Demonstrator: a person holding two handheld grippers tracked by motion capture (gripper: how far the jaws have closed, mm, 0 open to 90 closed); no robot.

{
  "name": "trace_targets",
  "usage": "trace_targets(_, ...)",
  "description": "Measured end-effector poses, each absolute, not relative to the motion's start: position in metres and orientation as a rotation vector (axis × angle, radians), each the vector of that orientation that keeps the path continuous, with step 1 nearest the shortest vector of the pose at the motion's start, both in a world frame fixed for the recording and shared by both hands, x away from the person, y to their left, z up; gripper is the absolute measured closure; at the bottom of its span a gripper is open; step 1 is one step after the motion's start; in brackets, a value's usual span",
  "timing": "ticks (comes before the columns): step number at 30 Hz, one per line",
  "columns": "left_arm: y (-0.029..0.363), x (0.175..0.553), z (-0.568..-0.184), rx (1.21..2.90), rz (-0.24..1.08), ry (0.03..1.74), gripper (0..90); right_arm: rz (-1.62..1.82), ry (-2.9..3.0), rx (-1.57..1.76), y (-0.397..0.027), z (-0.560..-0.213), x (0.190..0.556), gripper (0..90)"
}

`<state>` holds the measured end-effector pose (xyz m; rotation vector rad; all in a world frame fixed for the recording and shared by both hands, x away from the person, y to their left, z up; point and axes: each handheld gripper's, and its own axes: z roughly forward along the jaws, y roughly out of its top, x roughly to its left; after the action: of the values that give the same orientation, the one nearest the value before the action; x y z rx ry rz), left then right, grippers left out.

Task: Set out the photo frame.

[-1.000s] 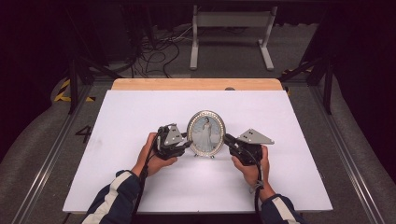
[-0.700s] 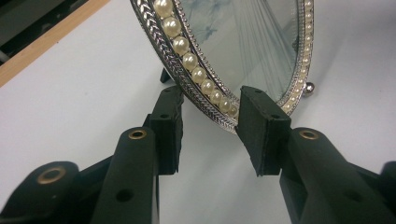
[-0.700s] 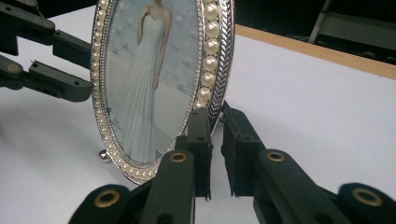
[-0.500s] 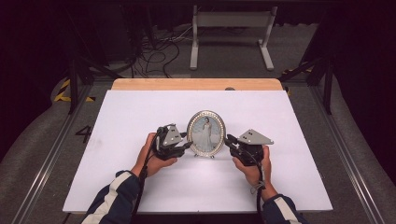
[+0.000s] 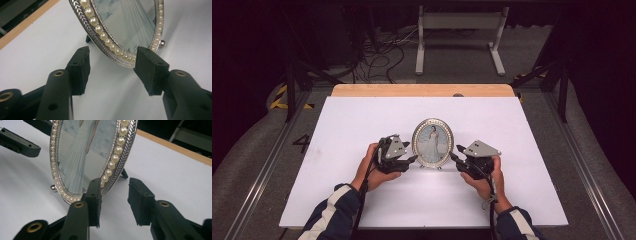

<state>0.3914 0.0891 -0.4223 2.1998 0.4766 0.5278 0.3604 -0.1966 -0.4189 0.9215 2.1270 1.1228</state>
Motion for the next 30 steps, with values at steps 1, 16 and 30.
trace_targets(1, 0.089, 0.391, -0.423, 2.203, 0.527, 0.475, 44.4, 1.118, 2.131, 0.916, -0.197, -0.419, 0.36, 60.2)
trace_targets(16, 0.097, 0.374, -0.421, 2.241, 0.528, 0.432, 30.0, 1.088, 2.203, 0.862, -0.203, -0.422, 0.351, 36.9)
trace_targets(30, 0.121, 0.357, -0.429, 2.244, 0.553, 0.44, 19.9, 1.03, 2.21, 0.866, -0.214, -0.425, 0.341, 28.5)
